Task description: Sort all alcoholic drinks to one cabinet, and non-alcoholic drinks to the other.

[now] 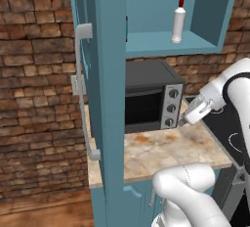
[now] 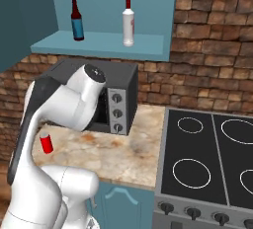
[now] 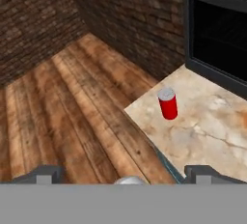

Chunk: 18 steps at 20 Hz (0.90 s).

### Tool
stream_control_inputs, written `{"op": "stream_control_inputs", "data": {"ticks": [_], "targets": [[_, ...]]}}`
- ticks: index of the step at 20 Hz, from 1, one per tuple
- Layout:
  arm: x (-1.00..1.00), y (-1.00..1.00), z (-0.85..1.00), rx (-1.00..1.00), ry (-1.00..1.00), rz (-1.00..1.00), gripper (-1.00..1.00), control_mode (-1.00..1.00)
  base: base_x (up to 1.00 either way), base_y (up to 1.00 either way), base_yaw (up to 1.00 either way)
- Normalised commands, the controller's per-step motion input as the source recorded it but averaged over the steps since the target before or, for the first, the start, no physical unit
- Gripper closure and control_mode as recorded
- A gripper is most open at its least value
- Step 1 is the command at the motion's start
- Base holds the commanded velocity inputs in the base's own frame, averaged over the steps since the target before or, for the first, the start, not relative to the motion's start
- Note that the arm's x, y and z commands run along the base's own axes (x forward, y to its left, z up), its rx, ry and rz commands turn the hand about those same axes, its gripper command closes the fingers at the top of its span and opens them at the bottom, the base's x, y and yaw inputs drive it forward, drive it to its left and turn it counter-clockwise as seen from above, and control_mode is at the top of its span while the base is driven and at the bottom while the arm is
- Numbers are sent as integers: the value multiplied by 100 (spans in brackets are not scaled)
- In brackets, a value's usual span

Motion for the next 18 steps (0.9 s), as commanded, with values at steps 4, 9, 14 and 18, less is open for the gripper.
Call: {"op": "stream_control_inputs", "data": {"ticks": [4, 9, 14, 18], "targets": [[32, 2, -29, 18, -6, 35, -100, -100, 0, 0, 0], [5, 10, -19, 14, -15, 31, -100, -100, 0, 0, 0], [0, 23, -29, 11, -23, 15, -100, -100, 0, 0, 0], [5, 21, -28, 11, -16, 7, -100, -100, 0, 0, 0]]}}
